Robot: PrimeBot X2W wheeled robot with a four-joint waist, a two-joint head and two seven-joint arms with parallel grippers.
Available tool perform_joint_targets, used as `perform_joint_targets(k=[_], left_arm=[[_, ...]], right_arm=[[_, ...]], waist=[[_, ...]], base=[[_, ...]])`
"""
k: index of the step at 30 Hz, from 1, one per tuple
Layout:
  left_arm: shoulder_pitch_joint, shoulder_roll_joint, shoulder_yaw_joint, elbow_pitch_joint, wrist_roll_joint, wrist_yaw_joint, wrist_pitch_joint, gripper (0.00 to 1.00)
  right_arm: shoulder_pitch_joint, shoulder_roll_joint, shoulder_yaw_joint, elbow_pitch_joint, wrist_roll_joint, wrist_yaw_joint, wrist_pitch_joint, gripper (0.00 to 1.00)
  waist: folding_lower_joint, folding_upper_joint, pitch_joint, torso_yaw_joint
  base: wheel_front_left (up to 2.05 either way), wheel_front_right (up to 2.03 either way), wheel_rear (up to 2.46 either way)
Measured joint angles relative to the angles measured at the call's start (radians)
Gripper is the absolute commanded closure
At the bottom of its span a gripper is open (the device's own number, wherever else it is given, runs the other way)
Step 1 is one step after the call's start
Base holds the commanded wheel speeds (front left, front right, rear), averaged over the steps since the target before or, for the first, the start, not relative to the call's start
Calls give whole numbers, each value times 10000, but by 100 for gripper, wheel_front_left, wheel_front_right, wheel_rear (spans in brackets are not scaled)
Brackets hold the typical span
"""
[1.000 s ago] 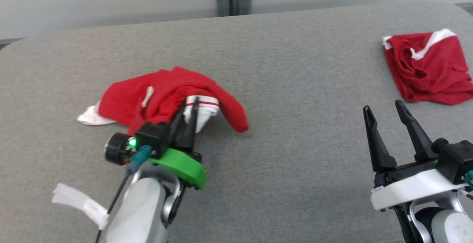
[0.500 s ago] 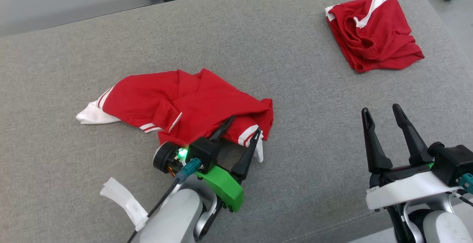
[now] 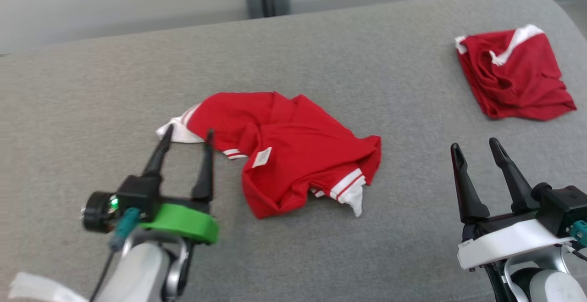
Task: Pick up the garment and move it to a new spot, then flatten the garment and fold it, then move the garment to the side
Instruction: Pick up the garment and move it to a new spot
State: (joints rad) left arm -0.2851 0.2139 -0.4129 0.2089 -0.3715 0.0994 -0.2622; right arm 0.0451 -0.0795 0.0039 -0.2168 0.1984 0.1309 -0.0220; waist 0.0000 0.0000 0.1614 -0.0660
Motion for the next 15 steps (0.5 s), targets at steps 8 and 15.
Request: perform_joint_targets(k=[8, 15], left_arm=[[1137, 909, 1147, -100, -594, 155, -2, 0], [1744, 943, 1072, -196, -633, 105, -2, 0]], right_arm=[[354, 40, -59, -15, 2, -2, 178, 0], [811, 81, -228, 4, 2, -2, 399, 0]], waist=[[0, 0, -693, 834], [0, 0, -1274, 1054]], base=[[0, 0, 0], [0, 0, 0]])
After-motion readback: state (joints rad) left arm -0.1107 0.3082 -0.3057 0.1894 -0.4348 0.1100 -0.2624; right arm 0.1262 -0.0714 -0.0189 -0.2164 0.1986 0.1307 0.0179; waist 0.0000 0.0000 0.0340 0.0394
